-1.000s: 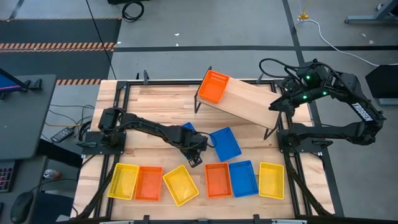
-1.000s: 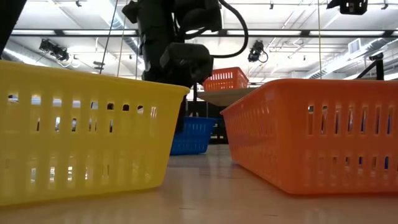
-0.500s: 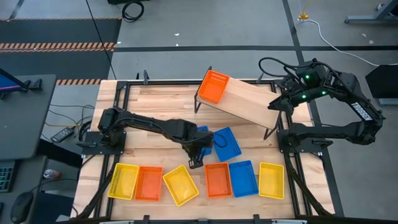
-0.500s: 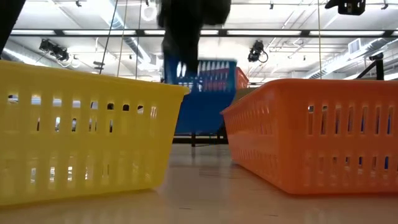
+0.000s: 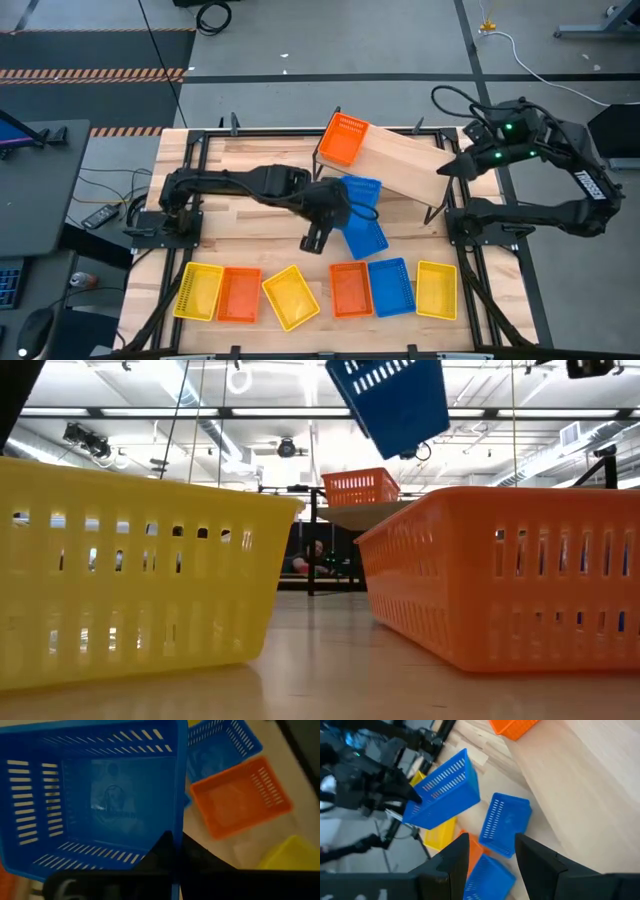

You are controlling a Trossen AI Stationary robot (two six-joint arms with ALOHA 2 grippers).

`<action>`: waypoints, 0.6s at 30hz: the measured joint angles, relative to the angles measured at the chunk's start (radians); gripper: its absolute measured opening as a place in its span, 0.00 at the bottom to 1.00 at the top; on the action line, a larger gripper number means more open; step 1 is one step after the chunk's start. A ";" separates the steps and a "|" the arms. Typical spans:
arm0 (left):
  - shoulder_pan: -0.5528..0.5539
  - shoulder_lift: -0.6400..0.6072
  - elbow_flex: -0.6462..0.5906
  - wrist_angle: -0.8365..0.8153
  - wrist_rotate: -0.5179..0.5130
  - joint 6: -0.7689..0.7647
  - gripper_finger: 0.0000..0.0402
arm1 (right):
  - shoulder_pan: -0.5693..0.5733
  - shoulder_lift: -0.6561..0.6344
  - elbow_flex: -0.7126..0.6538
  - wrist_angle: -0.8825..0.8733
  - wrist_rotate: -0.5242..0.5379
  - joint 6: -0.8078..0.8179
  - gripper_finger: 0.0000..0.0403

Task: Stack baskets on shelf by color
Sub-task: Put the left blue basket on the shelf

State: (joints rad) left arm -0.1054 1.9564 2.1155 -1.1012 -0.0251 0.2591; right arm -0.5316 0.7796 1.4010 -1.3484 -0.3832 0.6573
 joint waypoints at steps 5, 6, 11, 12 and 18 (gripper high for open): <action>0.026 0.000 -0.013 0.148 0.032 0.112 0.03 | 0.000 -0.046 0.000 -0.001 -0.001 0.092 0.41; 0.030 0.002 -0.013 0.179 0.034 0.123 0.03 | 0.000 -0.056 0.000 -0.001 -0.001 0.109 0.41; 0.063 0.022 -0.012 0.321 0.041 0.206 0.03 | 0.000 -0.103 0.000 -0.001 0.000 0.164 0.41; 0.075 0.034 -0.013 0.321 0.041 0.218 0.03 | 0.000 -0.109 0.000 -0.001 0.000 0.174 0.41; 0.143 0.131 -0.014 0.393 0.036 0.226 0.03 | 0.000 -0.122 0.000 0.004 0.001 0.208 0.41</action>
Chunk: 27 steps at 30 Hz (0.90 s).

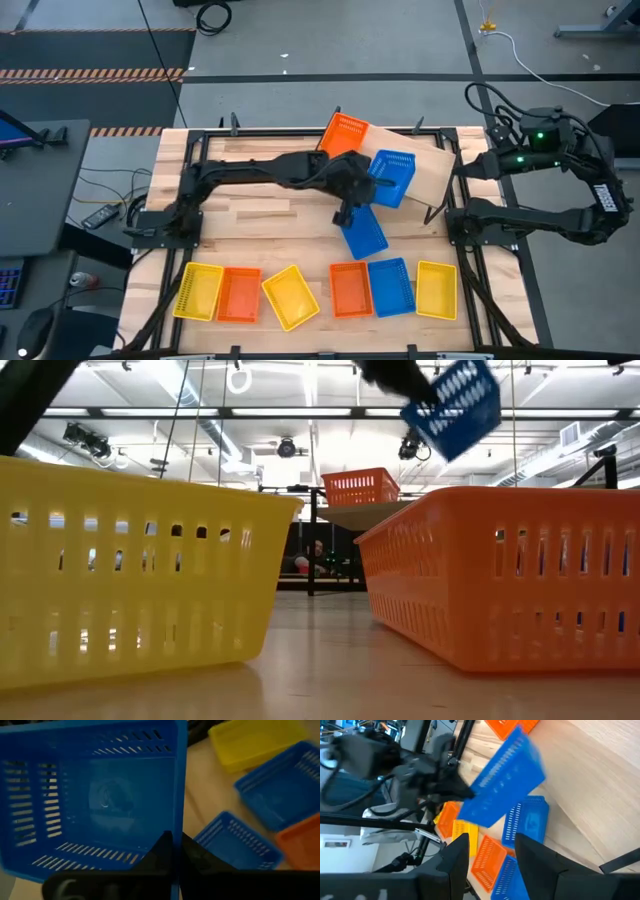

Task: Stack baskets on shelf by color
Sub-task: Put the left blue basket on the shelf

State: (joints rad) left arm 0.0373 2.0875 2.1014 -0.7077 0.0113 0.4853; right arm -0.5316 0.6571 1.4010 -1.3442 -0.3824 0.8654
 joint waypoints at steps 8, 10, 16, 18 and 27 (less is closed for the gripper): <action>0.051 0.063 0.000 0.018 -0.001 0.022 0.03 | 0.000 0.021 0.000 0.029 0.019 -0.022 0.41; 0.058 0.068 -0.001 0.004 -0.015 0.045 0.03 | 0.000 0.022 0.000 0.034 0.019 -0.028 0.41; 0.085 0.076 0.000 0.021 -0.062 0.096 0.06 | 0.000 0.022 0.000 0.034 0.016 -0.039 0.41; 0.094 0.076 0.000 0.022 -0.075 0.103 0.09 | 0.000 0.021 0.000 0.034 0.015 -0.049 0.41; 0.117 0.076 0.000 0.055 -0.106 0.104 0.20 | 0.000 0.022 0.000 0.034 0.015 -0.061 0.41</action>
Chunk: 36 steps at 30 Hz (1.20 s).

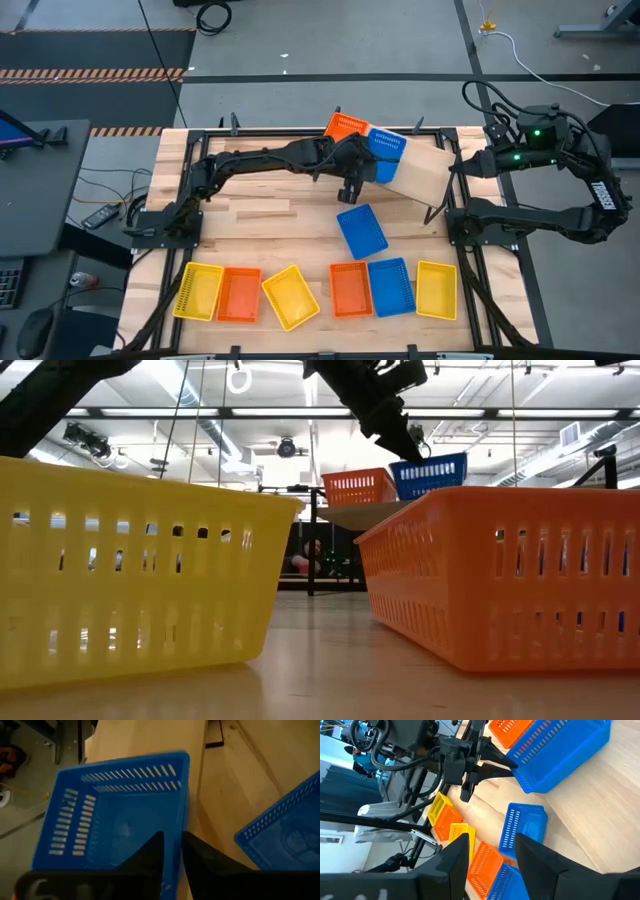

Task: Stack baskets on shelf by color
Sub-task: Put the left blue basket on the shelf

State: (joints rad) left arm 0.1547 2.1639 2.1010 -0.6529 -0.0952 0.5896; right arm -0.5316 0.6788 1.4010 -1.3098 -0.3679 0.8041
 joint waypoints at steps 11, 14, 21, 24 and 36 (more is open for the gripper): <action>-0.031 -0.002 0.086 0.019 -0.112 -0.047 0.25 | 0.000 0.020 0.000 -0.001 0.005 -0.042 0.41; -0.050 -0.003 0.179 -0.024 -0.113 -0.096 0.24 | 0.000 0.040 0.000 -0.003 0.025 -0.077 0.41; -0.077 -0.075 0.233 -0.028 -0.114 -0.238 0.25 | 0.000 0.098 0.000 -0.053 0.090 -0.188 0.41; -0.085 -0.118 0.239 -0.050 -0.123 -0.311 0.25 | 0.000 0.120 0.000 -0.054 0.089 -0.213 0.41; -0.110 -0.203 0.238 -0.047 -0.014 -0.635 0.25 | 0.069 0.249 0.000 -0.055 0.173 -0.371 0.41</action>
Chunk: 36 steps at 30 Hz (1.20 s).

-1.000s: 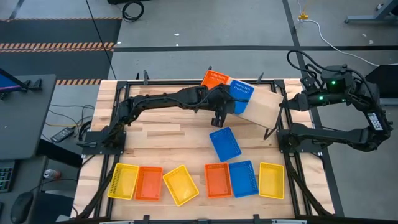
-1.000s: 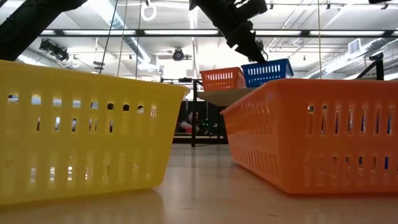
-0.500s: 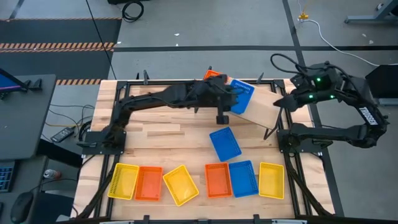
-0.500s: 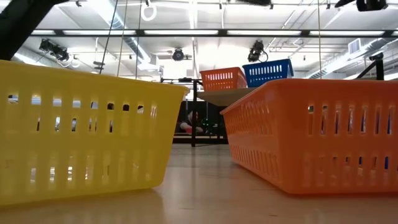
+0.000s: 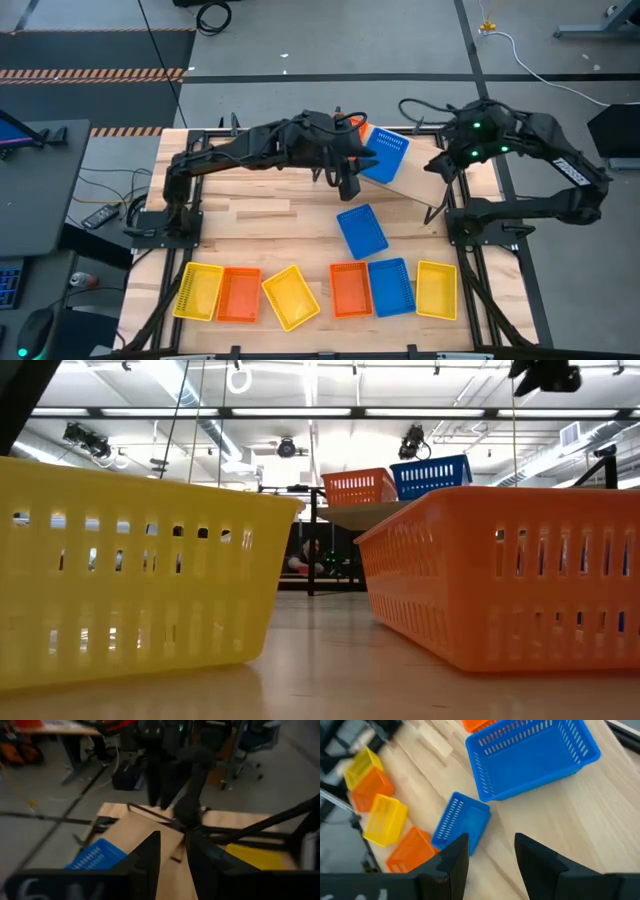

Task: Stack baskets on shelf by color
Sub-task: Put the left blue basket on the shelf

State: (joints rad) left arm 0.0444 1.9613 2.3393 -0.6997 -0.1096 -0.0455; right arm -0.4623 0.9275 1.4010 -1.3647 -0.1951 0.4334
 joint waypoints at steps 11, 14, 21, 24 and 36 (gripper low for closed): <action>-0.067 -0.038 -0.001 -0.012 0.006 -0.226 0.24 | 0.051 0.114 0.000 -0.116 0.183 -0.124 0.42; -0.092 -0.046 -0.001 -0.011 0.006 -0.294 0.22 | 0.007 0.151 0.000 -0.165 0.313 -0.171 0.42; -0.145 -0.048 -0.001 -0.010 -0.027 -0.371 0.21 | -0.121 0.239 0.000 -0.100 0.310 -0.287 0.42; -0.156 -0.048 -0.001 -0.009 -0.028 -0.402 0.21 | -0.158 0.283 0.000 -0.068 0.293 -0.313 0.42; -0.166 -0.078 -0.002 0.019 -0.024 -0.467 0.19 | -0.213 0.428 0.000 -0.017 0.232 -0.313 0.42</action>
State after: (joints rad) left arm -0.1219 1.8837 2.3376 -0.6809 -0.1337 -0.5129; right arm -0.6755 1.3555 1.4006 -1.3813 0.0374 0.1207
